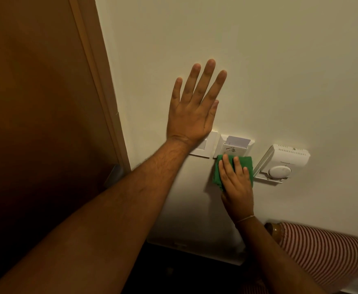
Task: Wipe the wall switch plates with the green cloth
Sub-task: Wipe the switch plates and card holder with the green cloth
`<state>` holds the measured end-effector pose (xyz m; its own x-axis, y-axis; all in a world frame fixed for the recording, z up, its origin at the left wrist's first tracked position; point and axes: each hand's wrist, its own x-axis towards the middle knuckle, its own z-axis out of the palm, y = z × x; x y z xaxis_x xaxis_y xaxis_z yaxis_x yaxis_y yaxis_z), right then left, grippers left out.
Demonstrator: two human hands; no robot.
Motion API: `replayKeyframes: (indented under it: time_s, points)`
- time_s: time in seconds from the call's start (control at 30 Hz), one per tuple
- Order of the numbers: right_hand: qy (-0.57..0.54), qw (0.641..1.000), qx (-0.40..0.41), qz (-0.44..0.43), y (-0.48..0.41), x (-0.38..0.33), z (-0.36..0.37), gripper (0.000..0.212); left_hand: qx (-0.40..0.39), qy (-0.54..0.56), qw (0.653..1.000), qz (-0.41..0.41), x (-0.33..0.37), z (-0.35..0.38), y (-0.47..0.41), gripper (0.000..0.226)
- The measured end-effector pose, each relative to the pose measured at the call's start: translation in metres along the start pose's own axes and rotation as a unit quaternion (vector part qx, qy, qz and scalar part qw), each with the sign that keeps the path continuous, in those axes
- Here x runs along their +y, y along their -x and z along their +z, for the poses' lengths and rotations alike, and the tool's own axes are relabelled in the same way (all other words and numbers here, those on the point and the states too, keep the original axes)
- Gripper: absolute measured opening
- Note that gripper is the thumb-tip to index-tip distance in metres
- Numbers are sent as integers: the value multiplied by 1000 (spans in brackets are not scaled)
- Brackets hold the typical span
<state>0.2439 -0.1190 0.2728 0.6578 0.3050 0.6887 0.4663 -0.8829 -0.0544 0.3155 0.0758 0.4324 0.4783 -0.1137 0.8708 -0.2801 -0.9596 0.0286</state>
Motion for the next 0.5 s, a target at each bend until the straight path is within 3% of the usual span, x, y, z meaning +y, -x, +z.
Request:
replayKeyframes:
  time_s: [0.2,0.4,0.5]
  points:
    - [-35,997,50,43,-32,-16,-20,60,5,0,1000,-7,1,-2,0,63]
    - [-15,999,0,28,0,-3,-9,62,4,-17,1000,0,1,-3,0,62]
    - [-39,998,20,47,-12,-7,-18,60,6,-22,1000,0,0,-3,-1,62]
